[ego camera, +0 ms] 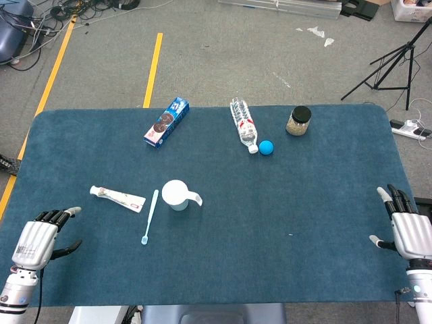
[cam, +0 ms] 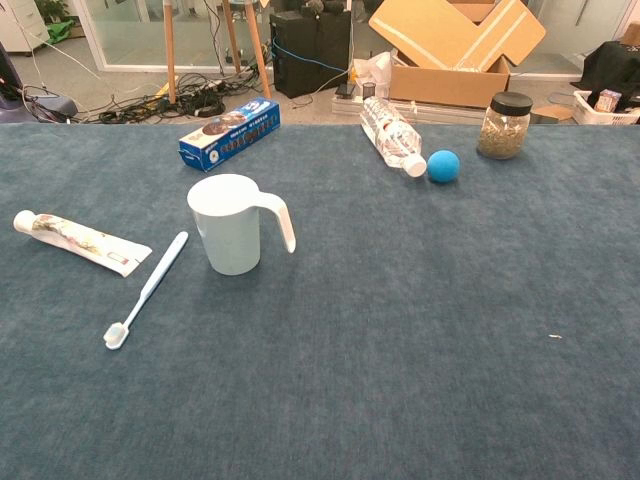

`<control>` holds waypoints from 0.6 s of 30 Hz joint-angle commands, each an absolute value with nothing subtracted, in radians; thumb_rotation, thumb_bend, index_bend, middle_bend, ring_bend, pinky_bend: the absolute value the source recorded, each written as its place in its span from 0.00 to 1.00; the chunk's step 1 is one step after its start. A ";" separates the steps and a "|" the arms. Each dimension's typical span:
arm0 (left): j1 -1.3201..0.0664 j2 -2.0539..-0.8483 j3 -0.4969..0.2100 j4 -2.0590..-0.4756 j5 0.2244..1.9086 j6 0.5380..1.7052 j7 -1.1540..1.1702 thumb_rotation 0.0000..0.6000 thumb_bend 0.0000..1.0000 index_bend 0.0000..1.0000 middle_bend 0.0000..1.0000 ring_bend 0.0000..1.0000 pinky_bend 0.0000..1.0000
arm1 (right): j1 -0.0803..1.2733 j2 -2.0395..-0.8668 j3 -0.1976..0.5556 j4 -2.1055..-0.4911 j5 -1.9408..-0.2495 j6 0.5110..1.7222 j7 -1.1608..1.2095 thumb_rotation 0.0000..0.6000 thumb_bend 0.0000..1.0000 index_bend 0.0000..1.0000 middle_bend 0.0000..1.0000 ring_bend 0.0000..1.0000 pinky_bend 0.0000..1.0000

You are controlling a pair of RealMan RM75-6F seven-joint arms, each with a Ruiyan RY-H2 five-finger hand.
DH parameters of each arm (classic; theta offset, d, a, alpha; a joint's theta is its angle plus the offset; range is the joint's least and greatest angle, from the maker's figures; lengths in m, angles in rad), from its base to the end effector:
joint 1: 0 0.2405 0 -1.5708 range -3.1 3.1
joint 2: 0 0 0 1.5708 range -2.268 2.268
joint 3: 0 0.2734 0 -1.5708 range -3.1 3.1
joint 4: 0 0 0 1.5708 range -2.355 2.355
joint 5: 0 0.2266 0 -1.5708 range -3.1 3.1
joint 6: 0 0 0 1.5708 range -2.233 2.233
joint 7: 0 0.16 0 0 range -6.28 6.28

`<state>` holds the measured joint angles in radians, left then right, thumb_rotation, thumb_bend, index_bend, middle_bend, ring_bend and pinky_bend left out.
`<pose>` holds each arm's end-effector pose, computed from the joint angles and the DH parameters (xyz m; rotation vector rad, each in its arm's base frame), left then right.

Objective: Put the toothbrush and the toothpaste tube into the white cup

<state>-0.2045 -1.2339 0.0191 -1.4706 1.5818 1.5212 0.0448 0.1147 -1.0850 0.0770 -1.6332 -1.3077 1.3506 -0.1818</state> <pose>-0.3177 0.2245 0.1148 -1.5577 -0.7534 -0.9627 -0.3584 -0.2130 0.1573 1.3629 -0.9089 0.6361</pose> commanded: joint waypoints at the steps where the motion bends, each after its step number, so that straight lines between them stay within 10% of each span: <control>1: -0.206 -1.238 0.021 -1.468 1.584 1.509 0.038 1.00 0.15 0.26 0.39 0.37 0.40 | 0.116 -1.084 0.075 -1.637 -1.318 1.351 -0.181 1.00 0.00 0.00 0.01 0.06 0.50; 18: -0.217 -1.213 0.024 -1.552 1.590 1.440 0.017 1.00 0.13 0.24 0.33 0.31 0.40 | 0.116 -1.069 0.078 -1.647 -1.336 1.357 -0.147 1.00 0.00 0.00 0.01 0.06 0.50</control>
<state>-0.2111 -1.2160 0.0262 -1.5402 1.5849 1.4478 0.0024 0.1159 -1.0691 0.0780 -1.6465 -1.3359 1.3564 -0.1476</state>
